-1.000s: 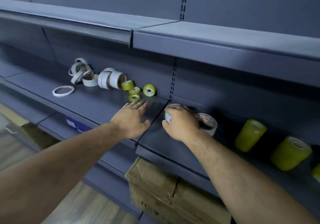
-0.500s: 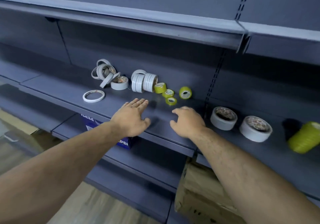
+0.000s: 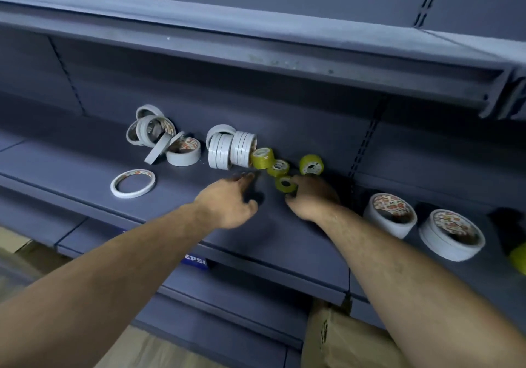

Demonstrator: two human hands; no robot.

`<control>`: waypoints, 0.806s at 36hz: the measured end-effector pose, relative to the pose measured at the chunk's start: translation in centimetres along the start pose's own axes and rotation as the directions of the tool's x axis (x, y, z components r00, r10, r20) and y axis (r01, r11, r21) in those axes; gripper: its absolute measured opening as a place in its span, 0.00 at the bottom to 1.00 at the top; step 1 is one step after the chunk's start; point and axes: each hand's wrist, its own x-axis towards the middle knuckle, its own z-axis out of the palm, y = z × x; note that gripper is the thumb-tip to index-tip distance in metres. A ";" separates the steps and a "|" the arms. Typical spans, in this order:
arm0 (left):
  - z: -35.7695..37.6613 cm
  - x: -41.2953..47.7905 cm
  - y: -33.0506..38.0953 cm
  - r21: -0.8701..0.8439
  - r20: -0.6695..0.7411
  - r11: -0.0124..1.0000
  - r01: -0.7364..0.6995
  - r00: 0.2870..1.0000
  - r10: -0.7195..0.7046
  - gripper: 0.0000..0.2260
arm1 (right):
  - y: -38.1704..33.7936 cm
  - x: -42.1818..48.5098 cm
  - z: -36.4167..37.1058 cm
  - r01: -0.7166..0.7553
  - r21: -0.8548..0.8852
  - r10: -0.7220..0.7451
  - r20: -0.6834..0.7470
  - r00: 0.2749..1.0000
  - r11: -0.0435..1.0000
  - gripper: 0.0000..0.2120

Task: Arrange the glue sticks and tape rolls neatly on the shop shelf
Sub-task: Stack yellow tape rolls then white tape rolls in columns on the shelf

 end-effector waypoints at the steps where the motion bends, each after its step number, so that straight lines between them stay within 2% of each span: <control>1: 0.2 0.6 -0.2 -0.008 0.022 1.000 0.014 1.000 -0.014 0.30 | -0.1 0.3 0.1 -0.007 0.000 0.007 -0.004 1.000 1.000 0.16; 5: 1.1 2.9 -0.8 -0.039 0.078 0.999 -0.022 0.997 0.025 0.31 | -0.6 1.5 0.7 -0.029 0.013 0.029 0.000 1.000 0.999 0.15; 9: 1.5 5.3 -0.8 -0.077 0.113 0.994 -0.077 0.990 0.085 0.35 | -0.5 2.1 1.7 -0.038 0.034 0.037 0.043 0.998 0.999 0.25; 12: 2.0 7.3 -0.9 -0.110 0.117 0.988 -0.107 0.986 0.120 0.40 | -0.9 2.2 1.4 -0.023 -0.031 0.025 0.039 0.999 0.999 0.21; 15: 2.2 8.9 -0.6 -0.171 0.073 0.977 -0.130 0.987 0.144 0.41 | -1.2 2.5 1.5 -0.031 -0.046 0.032 0.021 0.999 0.998 0.20; 18: 2.1 10.2 -0.5 -0.229 0.023 0.963 -0.144 0.988 0.153 0.35 | -1.2 2.3 1.8 -0.113 0.000 0.113 0.027 0.993 0.994 0.18; 23: 1.6 11.1 -0.8 -0.309 -0.015 0.935 -0.174 0.984 0.178 0.15 | -1.1 2.1 1.5 -0.162 -0.020 0.163 0.040 0.986 0.987 0.21; 26: 1.8 10.7 -1.3 -0.246 -0.066 0.952 -0.182 0.983 0.171 0.09 | -1.1 2.3 1.3 -0.164 -0.010 0.164 0.032 0.986 0.986 0.21; 29: 2.4 10.1 -1.9 -0.204 -0.106 0.964 -0.169 0.983 0.150 0.07 | -1.3 2.4 1.1 -0.146 0.001 0.146 0.052 0.988 0.989 0.26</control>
